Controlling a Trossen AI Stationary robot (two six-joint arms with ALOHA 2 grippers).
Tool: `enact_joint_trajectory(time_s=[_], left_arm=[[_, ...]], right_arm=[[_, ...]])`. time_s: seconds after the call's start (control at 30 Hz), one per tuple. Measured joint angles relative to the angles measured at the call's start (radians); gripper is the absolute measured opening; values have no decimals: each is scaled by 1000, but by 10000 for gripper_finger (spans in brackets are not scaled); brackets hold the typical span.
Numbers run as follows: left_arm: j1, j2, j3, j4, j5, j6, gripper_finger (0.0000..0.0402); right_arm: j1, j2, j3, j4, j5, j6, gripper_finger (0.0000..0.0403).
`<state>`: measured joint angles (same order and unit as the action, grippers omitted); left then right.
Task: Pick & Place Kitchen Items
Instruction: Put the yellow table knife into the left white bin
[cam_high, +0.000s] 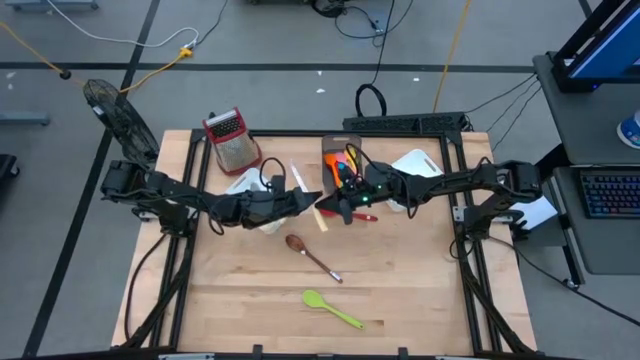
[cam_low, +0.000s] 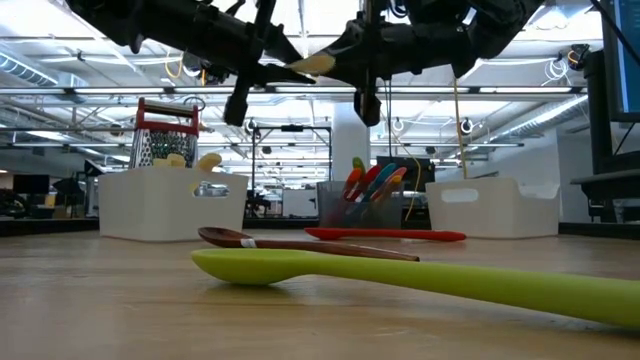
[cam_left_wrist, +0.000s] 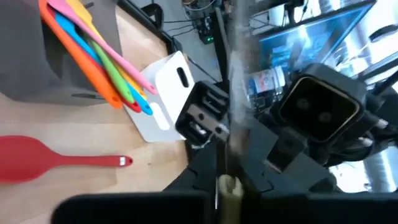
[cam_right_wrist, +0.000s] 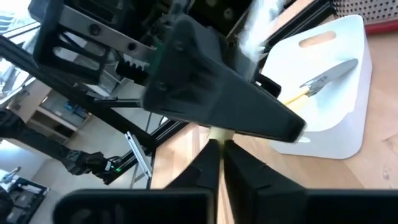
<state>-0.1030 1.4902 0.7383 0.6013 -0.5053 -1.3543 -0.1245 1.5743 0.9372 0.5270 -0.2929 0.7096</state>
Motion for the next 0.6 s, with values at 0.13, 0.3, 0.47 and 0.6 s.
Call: enact_joint_trajectory(time_s=[0.13, 0.3, 0.47, 0.6], left_arm=[[-1, 0, 0, -23, 9, 9, 16], [-1, 0, 1, -64, 33, 9, 12], [-3, 0, 1, -101, 42, -19, 14], [-3, -34, 2, -189, 40, -63, 13]], right_arm=[[3, -1, 0, -5, 1, -20, 4], [2, 1, 0, -3, -50, -19, 9], [0, 1, 0, -49, -177, -26, 24], [0, 1, 0, -119, -253, -51, 24]])
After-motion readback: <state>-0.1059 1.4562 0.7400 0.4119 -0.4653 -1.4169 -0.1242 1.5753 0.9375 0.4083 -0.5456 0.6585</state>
